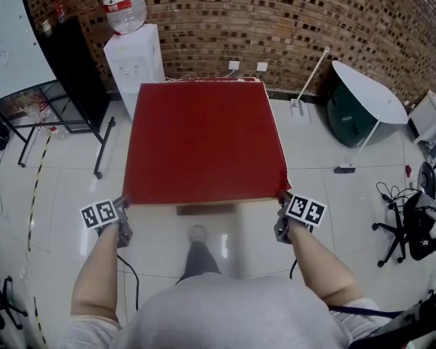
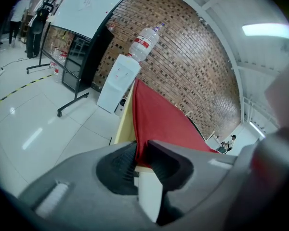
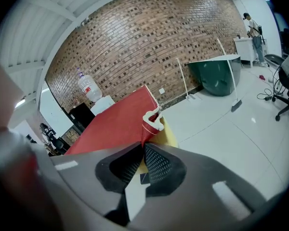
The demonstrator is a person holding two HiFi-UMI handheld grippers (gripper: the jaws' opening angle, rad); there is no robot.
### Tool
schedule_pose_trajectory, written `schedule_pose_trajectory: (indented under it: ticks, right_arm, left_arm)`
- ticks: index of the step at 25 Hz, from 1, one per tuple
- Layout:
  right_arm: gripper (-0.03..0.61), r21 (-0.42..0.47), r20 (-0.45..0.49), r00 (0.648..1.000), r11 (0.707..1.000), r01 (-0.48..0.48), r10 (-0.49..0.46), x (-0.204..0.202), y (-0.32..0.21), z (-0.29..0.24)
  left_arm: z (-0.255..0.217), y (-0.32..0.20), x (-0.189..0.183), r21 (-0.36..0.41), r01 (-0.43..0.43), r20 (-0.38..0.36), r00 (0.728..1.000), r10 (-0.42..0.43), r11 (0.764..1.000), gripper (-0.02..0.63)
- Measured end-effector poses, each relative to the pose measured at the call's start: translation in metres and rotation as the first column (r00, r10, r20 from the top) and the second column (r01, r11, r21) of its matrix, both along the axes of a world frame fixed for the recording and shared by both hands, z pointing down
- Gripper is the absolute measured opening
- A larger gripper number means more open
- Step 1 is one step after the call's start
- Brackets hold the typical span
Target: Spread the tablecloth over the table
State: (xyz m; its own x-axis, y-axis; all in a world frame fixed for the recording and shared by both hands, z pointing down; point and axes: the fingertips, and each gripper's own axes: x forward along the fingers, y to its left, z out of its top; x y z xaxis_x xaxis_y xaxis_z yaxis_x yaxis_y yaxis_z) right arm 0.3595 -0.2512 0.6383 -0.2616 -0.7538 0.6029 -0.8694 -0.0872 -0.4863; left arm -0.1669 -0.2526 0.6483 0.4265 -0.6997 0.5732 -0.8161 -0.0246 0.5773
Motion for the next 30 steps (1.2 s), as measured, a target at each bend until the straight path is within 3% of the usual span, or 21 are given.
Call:
schedule_pose_trajectory:
  ticks: [8, 12, 14, 16, 17, 18, 20, 21, 23, 25, 26, 27, 28, 30]
  right_arm:
    - [0.05, -0.049, -0.021, 0.999, 0.998, -0.041, 0.04, 0.027, 0.032, 0.009]
    - [0.033, -0.064, -0.053, 0.998, 0.997, -0.035, 0.031, 0.038, 0.06, 0.01]
    - [-0.002, -0.047, -0.104, 0.99, 0.995, 0.088, -0.092, 0.02, 0.074, -0.003]
    - [-0.002, 0.003, -0.142, 0.956, 0.966, 0.259, -0.256, -0.013, 0.086, -0.031]
    - [-0.002, 0.04, -0.132, 0.936, 0.942, 0.333, -0.326, -0.032, 0.092, -0.049]
    - [-0.002, 0.083, -0.105, 0.916, 0.915, 0.396, -0.387, -0.054, 0.099, -0.069]
    - [-0.002, 0.166, -0.048, 0.862, 0.847, 0.505, -0.505, -0.099, 0.12, -0.107]
    - [-0.002, 0.203, -0.029, 0.822, 0.801, 0.563, -0.569, -0.123, 0.132, -0.125]
    - [-0.002, 0.262, -0.023, 0.712, 0.683, 0.682, -0.702, -0.168, 0.158, -0.159]
    - [-0.002, 0.269, -0.081, 0.589, 0.552, 0.79, -0.804, -0.203, 0.185, -0.177]
    - [-0.002, 0.251, -0.126, 0.541, 0.501, 0.828, -0.832, -0.215, 0.197, -0.18]
    - [-0.002, 0.233, -0.16, 0.509, 0.468, 0.852, -0.846, -0.224, 0.207, -0.181]
    - [-0.002, 0.227, -0.173, 0.495, 0.455, 0.861, -0.851, -0.233, 0.215, -0.183]
    - [-0.002, 0.255, -0.139, 0.509, 0.466, 0.848, -0.85, -0.251, 0.229, -0.189]
  left_arm:
    - [0.011, 0.031, -0.034, -0.04, 0.13, 0.001, 0.991, -0.13, 0.991, 0.063]
    - [0.0, 0.057, -0.037, -0.025, 0.178, -0.09, 0.98, -0.18, 0.984, 0.063]
    - [-0.029, 0.067, -0.013, 0.042, 0.137, -0.161, 0.979, -0.128, 0.99, 0.063]
    - [-0.073, 0.076, 0.032, 0.165, 0.003, -0.154, 0.988, 0.023, 0.986, 0.063]
    - [-0.097, 0.081, 0.06, 0.224, -0.09, -0.13, 0.984, 0.121, 0.97, 0.062]
    - [-0.12, 0.089, 0.09, 0.277, -0.187, -0.111, 0.968, 0.225, 0.943, 0.061]
    - [-0.168, 0.113, 0.148, 0.379, -0.36, -0.097, 0.901, 0.423, 0.853, 0.061]
    - [-0.192, 0.126, 0.173, 0.429, -0.431, -0.078, 0.858, 0.508, 0.794, 0.061]
    - [-0.225, 0.153, 0.211, 0.494, -0.571, 0.019, 0.761, 0.649, 0.655, 0.06]
    - [-0.232, 0.174, 0.232, 0.491, -0.701, 0.123, 0.643, 0.756, 0.517, 0.04]
    - [-0.228, 0.182, 0.237, 0.474, -0.745, 0.148, 0.593, 0.791, 0.47, 0.002]
    - [-0.224, 0.188, 0.239, 0.456, -0.774, 0.158, 0.557, 0.816, 0.44, 0.002]
    - [-0.222, 0.194, 0.238, 0.443, -0.792, 0.161, 0.531, 0.832, 0.42, 0.002]
    - [-0.223, 0.209, 0.23, 0.436, -0.81, 0.166, 0.501, 0.849, 0.393, 0.002]
